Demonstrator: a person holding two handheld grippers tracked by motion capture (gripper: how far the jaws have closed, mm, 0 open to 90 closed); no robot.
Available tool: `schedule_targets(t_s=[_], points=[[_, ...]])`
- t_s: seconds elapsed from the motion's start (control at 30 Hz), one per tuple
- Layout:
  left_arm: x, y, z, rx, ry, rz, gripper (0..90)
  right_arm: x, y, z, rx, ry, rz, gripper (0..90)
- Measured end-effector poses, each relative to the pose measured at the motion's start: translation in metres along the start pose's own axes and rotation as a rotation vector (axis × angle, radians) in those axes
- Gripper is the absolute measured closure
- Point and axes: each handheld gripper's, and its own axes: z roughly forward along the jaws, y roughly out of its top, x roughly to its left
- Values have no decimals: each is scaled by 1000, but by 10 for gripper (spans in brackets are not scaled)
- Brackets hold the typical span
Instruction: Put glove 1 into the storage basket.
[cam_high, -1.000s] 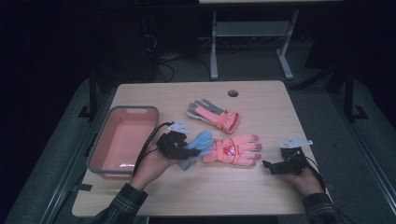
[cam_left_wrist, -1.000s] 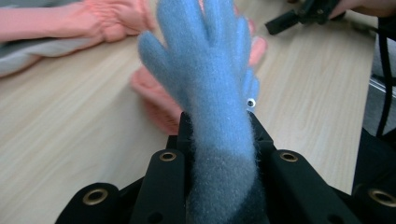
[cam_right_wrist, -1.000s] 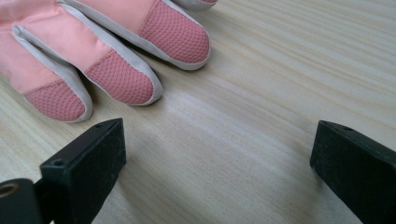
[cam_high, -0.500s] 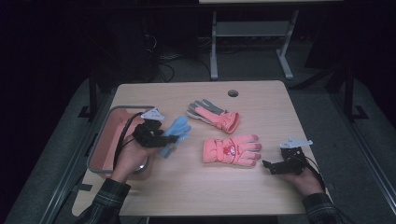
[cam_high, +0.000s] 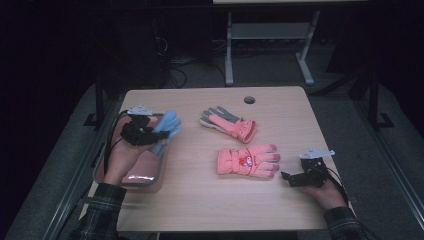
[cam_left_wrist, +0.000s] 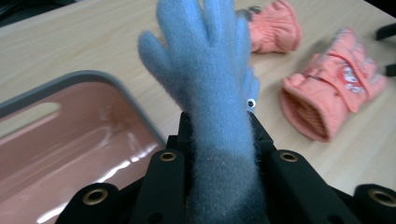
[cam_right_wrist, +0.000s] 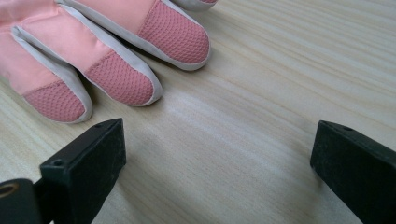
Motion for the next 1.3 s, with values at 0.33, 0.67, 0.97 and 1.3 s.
schedule_targets(t_s=[0.33,0.67,0.97,1.3], points=[[36,-7,-5,20,89,-49,735,0,0,0,1,1,3,28],[65,-23,21,112,109,-97,732,0,0,0,1,-1,7,28],[76,-35,52,204,103,-112,720,0,0,0,0,-1,8,28],[78,-41,73,273,89,-119,682,0,0,0,0,-2,7,28]])
